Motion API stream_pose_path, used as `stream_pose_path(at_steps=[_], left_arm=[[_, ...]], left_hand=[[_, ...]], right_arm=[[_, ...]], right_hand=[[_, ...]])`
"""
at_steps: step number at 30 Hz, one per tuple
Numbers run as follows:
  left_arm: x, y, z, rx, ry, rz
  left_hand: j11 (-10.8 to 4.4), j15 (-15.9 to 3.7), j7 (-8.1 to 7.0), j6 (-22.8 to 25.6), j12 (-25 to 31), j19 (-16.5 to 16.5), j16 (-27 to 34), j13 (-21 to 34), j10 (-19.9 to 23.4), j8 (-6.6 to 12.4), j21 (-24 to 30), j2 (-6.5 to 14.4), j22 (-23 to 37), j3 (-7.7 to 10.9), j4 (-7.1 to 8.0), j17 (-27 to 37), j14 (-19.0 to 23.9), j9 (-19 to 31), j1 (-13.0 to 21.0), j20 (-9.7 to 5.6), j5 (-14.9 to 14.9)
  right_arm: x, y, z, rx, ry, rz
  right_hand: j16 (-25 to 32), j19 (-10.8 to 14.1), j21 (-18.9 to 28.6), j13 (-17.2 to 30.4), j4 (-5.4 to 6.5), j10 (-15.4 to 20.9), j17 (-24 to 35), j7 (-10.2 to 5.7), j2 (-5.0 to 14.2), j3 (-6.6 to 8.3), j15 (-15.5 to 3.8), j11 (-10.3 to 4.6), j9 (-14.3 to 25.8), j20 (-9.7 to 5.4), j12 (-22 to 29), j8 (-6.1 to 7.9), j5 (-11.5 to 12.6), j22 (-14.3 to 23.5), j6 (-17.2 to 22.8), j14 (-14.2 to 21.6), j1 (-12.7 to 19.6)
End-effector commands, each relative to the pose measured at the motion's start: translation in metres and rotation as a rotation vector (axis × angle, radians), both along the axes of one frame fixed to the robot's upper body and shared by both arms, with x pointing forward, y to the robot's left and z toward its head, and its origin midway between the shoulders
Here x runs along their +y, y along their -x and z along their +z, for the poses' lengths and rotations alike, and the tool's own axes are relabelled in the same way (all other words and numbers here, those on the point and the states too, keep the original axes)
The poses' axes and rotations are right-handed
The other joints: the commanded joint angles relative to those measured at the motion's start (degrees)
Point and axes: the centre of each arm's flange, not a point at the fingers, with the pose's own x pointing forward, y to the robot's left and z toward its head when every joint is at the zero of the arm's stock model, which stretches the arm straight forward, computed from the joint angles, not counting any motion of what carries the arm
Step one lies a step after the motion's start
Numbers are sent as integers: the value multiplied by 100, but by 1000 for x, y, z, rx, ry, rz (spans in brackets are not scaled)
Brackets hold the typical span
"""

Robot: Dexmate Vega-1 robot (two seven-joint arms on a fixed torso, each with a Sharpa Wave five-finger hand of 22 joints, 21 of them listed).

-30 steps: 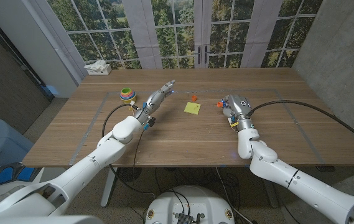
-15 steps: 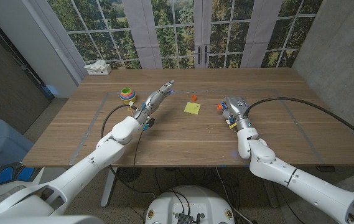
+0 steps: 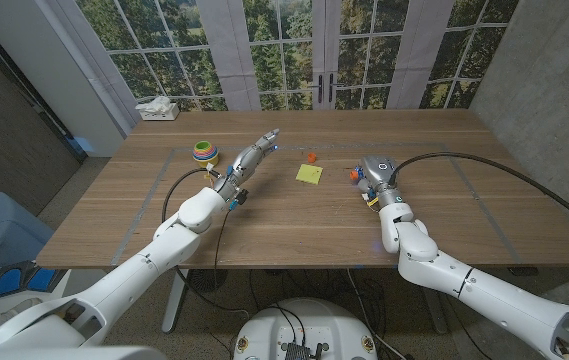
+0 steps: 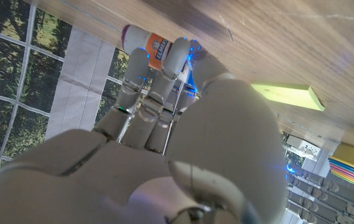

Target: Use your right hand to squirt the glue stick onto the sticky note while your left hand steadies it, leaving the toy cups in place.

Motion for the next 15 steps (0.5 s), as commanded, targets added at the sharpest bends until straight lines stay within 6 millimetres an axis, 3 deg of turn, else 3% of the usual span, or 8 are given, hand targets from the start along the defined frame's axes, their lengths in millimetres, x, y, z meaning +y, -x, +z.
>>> stream_pose_path(at_steps=[1,6,15], left_arm=[[1,0,1,-1,2,-2],[1,0,1,-3,6,-1],[1,0,1,0,5,-5]], left_hand=[[-17,-598,-34,38,-6,47,-17,9,44,-6,-14,348,7,58,-18,9,18,2,59,-986,39],[-6,-593,-27,55,-2,66,-13,9,68,-4,-18,356,8,72,-18,10,38,2,63,-983,39],[-10,-594,-24,88,-3,102,-11,9,106,-6,-38,363,9,112,-20,13,73,2,70,-982,37]], right_arm=[[0,-6,2,82,18,-40],[0,-5,1,72,27,-61],[0,-3,0,70,43,-98]], right_hand=[[-41,-69,34,731,300,121,30,-15,-87,272,-12,-226,17,-862,-44,-28,27,33,-162,-110,-31],[-96,-144,51,647,313,-162,54,-28,-103,261,-6,-263,14,-857,-98,-25,40,41,-280,-255,-70],[-334,-289,-31,419,347,-790,1,-251,-211,139,9,-400,-17,-745,-115,-68,-31,-22,-851,-854,-260]])
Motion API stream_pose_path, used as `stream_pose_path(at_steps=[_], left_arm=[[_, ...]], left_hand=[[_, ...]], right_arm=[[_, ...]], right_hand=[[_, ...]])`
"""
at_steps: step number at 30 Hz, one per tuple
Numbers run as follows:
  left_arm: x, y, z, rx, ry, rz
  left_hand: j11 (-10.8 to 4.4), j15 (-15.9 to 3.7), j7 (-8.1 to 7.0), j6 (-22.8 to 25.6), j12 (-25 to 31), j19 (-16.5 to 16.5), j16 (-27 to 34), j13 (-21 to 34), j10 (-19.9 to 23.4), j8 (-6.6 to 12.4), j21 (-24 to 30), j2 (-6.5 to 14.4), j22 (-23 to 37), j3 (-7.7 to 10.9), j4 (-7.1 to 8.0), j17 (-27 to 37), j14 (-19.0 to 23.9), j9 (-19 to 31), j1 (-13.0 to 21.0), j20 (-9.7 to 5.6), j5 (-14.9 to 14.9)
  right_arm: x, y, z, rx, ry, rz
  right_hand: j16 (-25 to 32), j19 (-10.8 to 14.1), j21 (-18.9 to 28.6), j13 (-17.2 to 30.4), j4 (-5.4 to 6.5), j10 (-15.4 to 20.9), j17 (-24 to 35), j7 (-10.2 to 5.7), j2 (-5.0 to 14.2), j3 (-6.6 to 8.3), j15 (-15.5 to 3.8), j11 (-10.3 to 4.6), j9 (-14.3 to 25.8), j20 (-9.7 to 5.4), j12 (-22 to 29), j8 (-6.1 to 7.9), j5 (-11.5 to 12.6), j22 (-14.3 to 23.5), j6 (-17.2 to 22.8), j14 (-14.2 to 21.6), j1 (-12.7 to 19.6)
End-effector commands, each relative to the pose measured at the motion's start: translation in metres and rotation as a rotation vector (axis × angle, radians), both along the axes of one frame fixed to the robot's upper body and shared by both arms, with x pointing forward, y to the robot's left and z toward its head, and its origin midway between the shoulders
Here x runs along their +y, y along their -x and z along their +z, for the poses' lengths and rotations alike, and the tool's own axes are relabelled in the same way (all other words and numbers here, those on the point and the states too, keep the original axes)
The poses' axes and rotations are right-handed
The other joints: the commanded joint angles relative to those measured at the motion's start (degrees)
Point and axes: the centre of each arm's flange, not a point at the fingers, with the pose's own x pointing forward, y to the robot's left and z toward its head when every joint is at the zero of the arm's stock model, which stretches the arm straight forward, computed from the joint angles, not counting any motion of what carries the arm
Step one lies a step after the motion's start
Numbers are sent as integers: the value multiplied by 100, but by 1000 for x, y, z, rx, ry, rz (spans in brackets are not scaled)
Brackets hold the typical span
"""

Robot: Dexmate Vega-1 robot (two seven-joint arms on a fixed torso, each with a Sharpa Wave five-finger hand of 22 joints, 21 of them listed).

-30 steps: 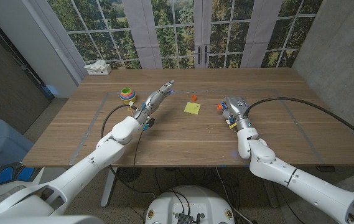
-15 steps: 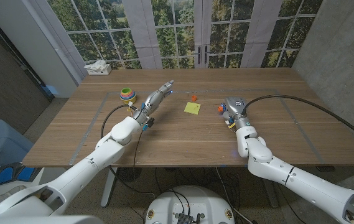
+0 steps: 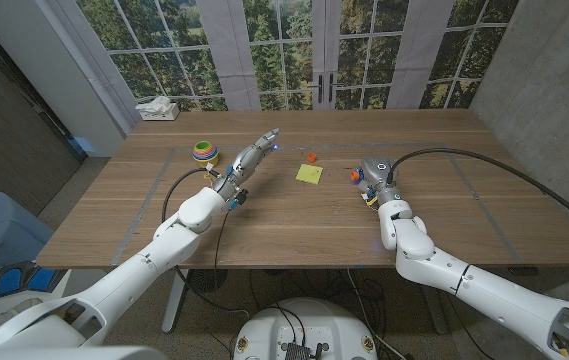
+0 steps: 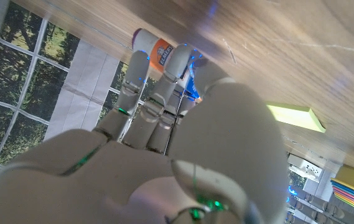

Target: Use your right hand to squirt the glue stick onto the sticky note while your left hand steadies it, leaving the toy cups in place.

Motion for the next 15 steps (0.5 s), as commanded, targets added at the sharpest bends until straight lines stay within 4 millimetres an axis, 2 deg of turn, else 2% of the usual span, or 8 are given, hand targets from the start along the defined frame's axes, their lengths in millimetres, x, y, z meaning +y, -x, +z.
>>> stream_pose_path(at_steps=[1,2,9,15], left_arm=[[0,0,1,-1,3,-5],[1,1,1,-1,5,-5],[1,2,1,-3,5,-5],[1,3,1,-5,1,-5]], left_hand=[[-27,-573,-31,48,-8,48,-13,9,31,-8,-15,363,9,53,8,12,50,3,71,-988,37],[-27,-573,-32,52,-8,51,-13,9,34,-8,-17,362,9,56,7,12,54,3,71,-988,36],[-21,-571,-28,52,-16,68,-17,9,30,-14,-24,357,8,72,1,12,58,3,76,-989,34],[-26,-567,-28,65,-15,84,-16,9,43,-12,-25,353,8,81,-3,11,69,3,78,-982,32]], right_arm=[[0,1,-1,7,17,-48],[0,1,-1,13,20,-54],[1,3,-2,-4,32,-72],[1,5,-4,-33,33,-80]], right_hand=[[-90,-165,-89,30,17,-359,-59,-60,-29,-100,-197,-8,-19,-703,-13,4,-74,-51,-228,-279,-78],[-117,-283,-150,-9,50,-442,-79,-85,-19,-148,-146,10,-28,-629,0,7,-100,-76,-307,-412,-166],[-258,-677,-499,-147,111,-965,-152,-170,-81,-291,15,-7,-68,-356,-14,-2,-176,-153,-675,-1092,-541],[-295,-905,-774,-237,51,-1417,-140,-330,1,-249,0,-68,-114,-286,-8,-19,-139,-157,-1027,-1594,-571]])
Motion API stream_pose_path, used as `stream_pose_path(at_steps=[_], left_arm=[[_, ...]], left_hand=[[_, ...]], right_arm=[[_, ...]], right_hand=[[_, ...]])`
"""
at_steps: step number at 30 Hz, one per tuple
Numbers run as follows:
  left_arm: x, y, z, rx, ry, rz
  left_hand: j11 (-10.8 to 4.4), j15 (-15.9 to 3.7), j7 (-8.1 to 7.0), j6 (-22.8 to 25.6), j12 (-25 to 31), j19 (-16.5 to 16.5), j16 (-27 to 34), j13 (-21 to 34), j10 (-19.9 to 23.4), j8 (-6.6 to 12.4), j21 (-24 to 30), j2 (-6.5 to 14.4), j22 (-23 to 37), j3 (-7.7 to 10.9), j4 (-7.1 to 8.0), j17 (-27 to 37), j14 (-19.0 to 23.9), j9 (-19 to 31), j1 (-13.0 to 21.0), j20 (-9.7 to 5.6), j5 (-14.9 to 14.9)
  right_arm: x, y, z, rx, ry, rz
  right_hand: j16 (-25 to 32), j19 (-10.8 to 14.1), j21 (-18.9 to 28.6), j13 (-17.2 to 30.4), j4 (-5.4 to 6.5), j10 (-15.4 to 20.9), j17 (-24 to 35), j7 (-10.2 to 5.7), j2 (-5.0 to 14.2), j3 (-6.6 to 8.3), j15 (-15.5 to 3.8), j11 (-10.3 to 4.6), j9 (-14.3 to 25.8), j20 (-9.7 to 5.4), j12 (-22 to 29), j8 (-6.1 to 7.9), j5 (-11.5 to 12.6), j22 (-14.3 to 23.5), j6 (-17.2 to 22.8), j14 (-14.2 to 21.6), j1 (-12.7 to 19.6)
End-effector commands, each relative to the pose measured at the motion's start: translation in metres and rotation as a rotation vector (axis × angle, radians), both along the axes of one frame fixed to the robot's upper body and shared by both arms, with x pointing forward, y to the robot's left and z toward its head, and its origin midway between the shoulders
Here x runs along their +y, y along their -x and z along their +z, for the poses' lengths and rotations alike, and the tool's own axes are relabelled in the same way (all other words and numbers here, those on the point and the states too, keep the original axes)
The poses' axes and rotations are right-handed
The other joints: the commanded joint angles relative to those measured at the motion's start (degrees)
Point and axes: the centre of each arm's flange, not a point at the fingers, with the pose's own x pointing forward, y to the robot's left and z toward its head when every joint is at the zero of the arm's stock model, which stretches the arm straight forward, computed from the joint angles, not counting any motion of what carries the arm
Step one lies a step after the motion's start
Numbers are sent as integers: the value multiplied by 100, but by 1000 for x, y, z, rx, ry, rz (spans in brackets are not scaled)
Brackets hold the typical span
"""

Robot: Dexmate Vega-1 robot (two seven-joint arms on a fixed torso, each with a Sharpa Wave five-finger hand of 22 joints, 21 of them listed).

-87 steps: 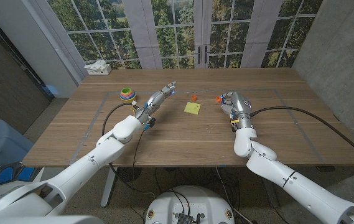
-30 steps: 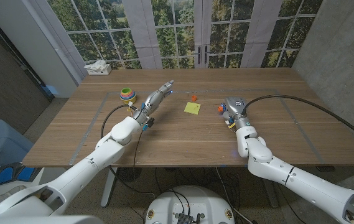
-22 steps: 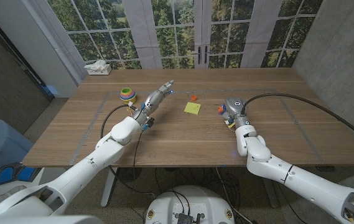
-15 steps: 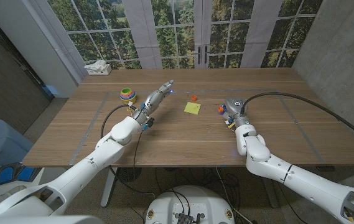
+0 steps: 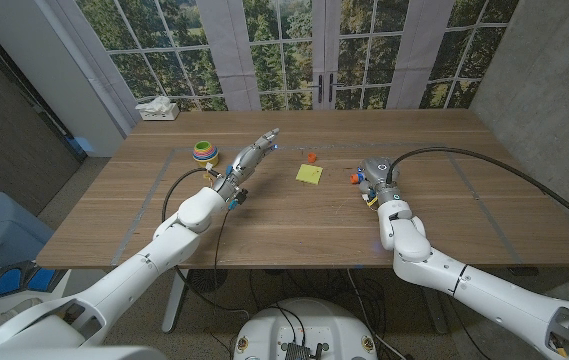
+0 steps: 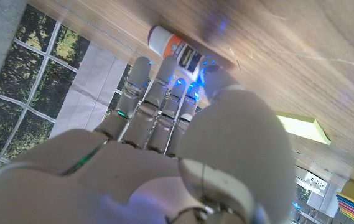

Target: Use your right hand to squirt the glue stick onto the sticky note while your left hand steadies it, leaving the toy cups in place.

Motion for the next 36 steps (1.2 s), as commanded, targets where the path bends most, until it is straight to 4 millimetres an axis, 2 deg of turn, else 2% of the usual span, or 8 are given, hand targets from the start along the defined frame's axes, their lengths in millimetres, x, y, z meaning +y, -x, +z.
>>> stream_pose_path(at_steps=[1,6,8,12,21,27,30,36], left_arm=[[1,2,1,-4,-3,-1],[0,2,1,-3,-5,0],[0,2,1,-4,-7,1],[0,2,1,-4,-5,4],[1,2,1,-3,-2,10],[1,1,2,-2,-3,13],[1,1,2,-1,-4,12],[2,0,3,2,-2,12]], left_hand=[[-25,-567,-4,41,-16,49,-17,8,43,-13,-25,355,8,42,5,11,7,3,77,-1007,32],[-25,-566,-3,33,-25,31,-23,8,29,-19,-40,350,8,51,1,11,-1,3,79,-991,30],[-19,-570,-2,30,-28,31,-25,9,26,-22,-44,349,8,57,-1,11,-3,3,79,-995,28],[-21,-575,-15,30,-26,28,-25,9,35,-23,-49,346,8,63,-3,11,0,3,80,-980,27],[-14,-577,-27,31,-33,21,-27,8,27,-25,-60,340,8,79,-12,11,1,3,84,-958,23],[-9,-583,-45,32,-35,10,-29,8,28,-26,-67,337,8,88,-18,11,-1,3,86,-942,21],[-16,-585,-52,27,-36,7,-30,8,28,-29,-70,335,8,93,-21,11,-3,3,87,-938,19],[-11,-587,-54,8,-42,-4,-35,8,16,-36,-77,331,8,105,-27,11,-15,3,88,-935,16]], right_arm=[[0,3,-3,-47,8,-25],[-2,7,-6,-132,-35,14],[-3,8,-7,-167,-61,31],[-6,10,-7,-210,-108,65],[-12,8,-6,-225,-211,140],[-17,6,-4,-226,-287,215],[-20,6,-2,-236,-336,265],[-25,6,1,-225,-431,365]], right_hand=[[-48,-187,-174,-44,-61,-260,2,-73,79,49,-496,3,-18,-337,12,-13,56,3,-156,-319,-27],[-71,-403,-493,-124,-86,-661,12,-96,252,196,-518,8,-67,-312,32,-64,181,-13,-620,-809,30],[-78,-459,-644,-166,-20,-869,-18,-3,364,245,-476,91,-92,-334,30,-86,256,-17,-934,-986,-110],[-104,-553,-895,-251,201,-1148,-93,116,457,155,-419,193,-125,-288,40,-40,276,-18,-1202,-1318,-680],[-143,-706,-1345,-467,505,-1557,-217,270,545,-90,-345,368,-178,-268,37,-18,266,-28,-1497,-1924,-1634],[-202,-853,-1651,-650,640,-1873,-373,285,646,-166,-244,409,-216,-317,20,-83,231,-30,-1931,-2291,-2110],[-231,-835,-1785,-752,669,-2016,-483,378,695,-167,-171,411,-242,-379,16,-117,206,-35,-2300,-2436,-2289],[-277,-909,-1973,-873,712,-2247,-605,441,784,-155,-114,404,-268,-416,1,-79,174,-40,-2468,-2683,-2488]])
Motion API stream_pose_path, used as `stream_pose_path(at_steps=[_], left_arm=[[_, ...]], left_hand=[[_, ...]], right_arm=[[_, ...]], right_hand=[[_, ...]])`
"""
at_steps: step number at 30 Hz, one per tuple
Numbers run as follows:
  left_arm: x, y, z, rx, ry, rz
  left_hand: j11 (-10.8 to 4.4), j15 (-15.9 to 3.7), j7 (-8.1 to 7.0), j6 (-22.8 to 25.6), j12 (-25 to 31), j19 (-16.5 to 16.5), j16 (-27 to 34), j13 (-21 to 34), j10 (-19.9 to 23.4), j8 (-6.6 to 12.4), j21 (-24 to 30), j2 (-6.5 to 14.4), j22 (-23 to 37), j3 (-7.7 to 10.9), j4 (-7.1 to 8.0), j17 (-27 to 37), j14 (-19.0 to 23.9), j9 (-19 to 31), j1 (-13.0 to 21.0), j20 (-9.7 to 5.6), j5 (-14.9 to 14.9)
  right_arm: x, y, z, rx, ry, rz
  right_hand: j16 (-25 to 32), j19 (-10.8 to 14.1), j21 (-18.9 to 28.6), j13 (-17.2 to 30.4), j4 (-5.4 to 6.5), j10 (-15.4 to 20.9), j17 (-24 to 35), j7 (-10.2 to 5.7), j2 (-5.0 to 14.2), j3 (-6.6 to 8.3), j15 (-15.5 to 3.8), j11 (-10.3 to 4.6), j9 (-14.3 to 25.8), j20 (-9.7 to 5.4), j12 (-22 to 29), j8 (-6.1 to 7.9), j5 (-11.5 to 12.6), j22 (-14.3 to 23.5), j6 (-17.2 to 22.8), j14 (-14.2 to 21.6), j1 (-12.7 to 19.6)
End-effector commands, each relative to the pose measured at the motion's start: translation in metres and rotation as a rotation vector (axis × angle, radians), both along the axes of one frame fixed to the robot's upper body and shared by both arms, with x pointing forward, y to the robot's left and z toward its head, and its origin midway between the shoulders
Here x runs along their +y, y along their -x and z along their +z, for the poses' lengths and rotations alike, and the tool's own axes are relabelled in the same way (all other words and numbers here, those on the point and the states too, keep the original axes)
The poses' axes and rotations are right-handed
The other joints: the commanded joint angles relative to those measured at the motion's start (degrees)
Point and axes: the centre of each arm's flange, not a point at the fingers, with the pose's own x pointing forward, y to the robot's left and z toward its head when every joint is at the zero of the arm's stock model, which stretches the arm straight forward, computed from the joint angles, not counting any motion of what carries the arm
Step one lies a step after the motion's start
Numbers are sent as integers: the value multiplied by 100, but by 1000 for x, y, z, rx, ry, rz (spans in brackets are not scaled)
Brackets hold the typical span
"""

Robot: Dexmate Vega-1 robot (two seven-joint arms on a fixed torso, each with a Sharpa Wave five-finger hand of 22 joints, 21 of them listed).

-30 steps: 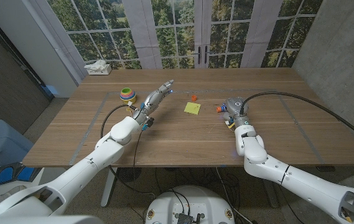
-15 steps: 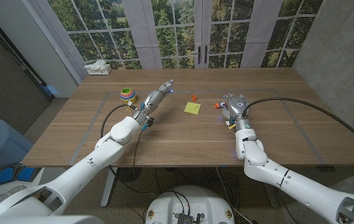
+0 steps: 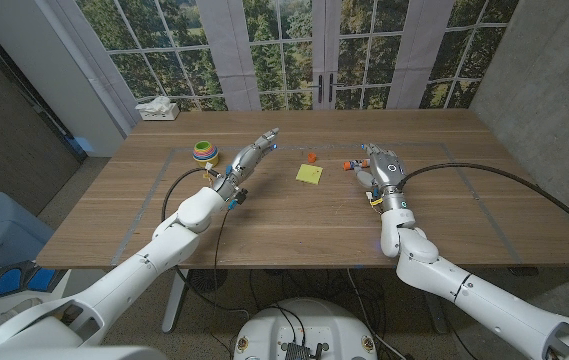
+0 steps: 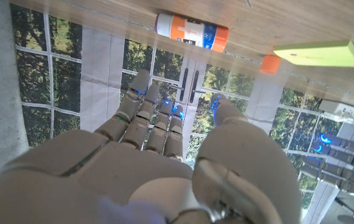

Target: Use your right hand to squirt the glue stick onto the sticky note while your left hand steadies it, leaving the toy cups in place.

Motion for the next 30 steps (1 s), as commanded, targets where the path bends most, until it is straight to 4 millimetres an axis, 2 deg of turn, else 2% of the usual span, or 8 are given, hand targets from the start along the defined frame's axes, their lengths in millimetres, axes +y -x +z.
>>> stream_pose_path(at_steps=[1,3,5,8,13,18,24,30], left_arm=[[2,-2,2,2,-1,4],[3,-2,2,2,-1,5],[3,-2,2,5,1,5],[4,-2,2,6,-1,7],[6,-3,3,4,1,10],[7,-3,4,5,-2,8],[10,-2,4,5,3,9],[14,-1,1,8,21,6]], left_hand=[[-18,-587,-52,10,-23,-6,-14,8,11,-14,-36,344,9,39,-5,11,-20,3,75,-931,15],[-26,-586,-59,4,-24,-4,-16,8,7,-16,-35,343,9,42,-6,11,-29,3,74,-930,14],[-24,-581,-58,2,-26,-10,-17,8,3,-16,-38,343,9,45,-7,11,-32,3,74,-923,14],[-21,-586,-60,-6,-26,-14,-16,8,5,-18,-40,344,9,50,-8,11,-33,3,74,-906,13],[-28,-612,-83,-36,-35,-14,-17,8,-22,-25,-39,341,9,66,-15,11,-41,3,75,-789,9],[-50,-619,-73,-81,-43,-36,-19,8,-47,-38,-48,341,10,76,-18,11,-56,2,74,-816,8],[-59,-619,-94,-134,-56,-85,-26,8,-91,-49,-64,345,10,89,-18,12,-85,2,71,-787,6],[-74,-624,-115,-206,-75,-123,-36,9,-169,-58,-71,357,11,107,-14,13,-139,2,67,-781,6]], right_arm=[[-15,0,7,-15,-174,191],[-16,1,8,-16,-203,231],[-17,1,10,-13,-235,264],[-18,2,12,-10,-281,319],[-18,8,17,-28,-326,393],[-20,11,21,-11,-417,516],[-24,11,24,42,-506,659],[-26,11,26,85,-563,780]], right_hand=[[-35,-116,-143,-76,56,-148,-76,110,49,11,-448,-20,-7,-424,-12,4,-56,12,-107,-176,-188],[-53,-120,-214,-134,97,-262,-127,187,102,4,-430,-5,-18,-435,-18,11,-80,13,-170,-315,-301],[-46,-230,-348,-216,161,-335,-198,216,166,-18,-392,-3,-34,-420,0,22,-122,15,-239,-438,-474],[-42,-230,-415,-275,207,-390,-252,222,195,-44,-375,13,-45,-399,5,21,-158,15,-295,-512,-604],[-22,-279,-537,-364,301,-453,-328,270,255,-90,-312,70,-56,-312,17,38,-219,14,-318,-586,-823],[-12,-364,-730,-496,501,-562,-438,325,311,-217,-206,148,-67,-231,21,38,-317,15,-381,-742,-1234],[-51,-693,-1108,-695,787,-784,-617,300,405,-377,-222,151,-82,-235,24,36,-337,17,-510,-1138,-1808],[-59,-868,-1310,-792,894,-903,-713,219,452,-416,-271,112,-90,-288,23,22,-306,16,-615,-1332,-2035]])
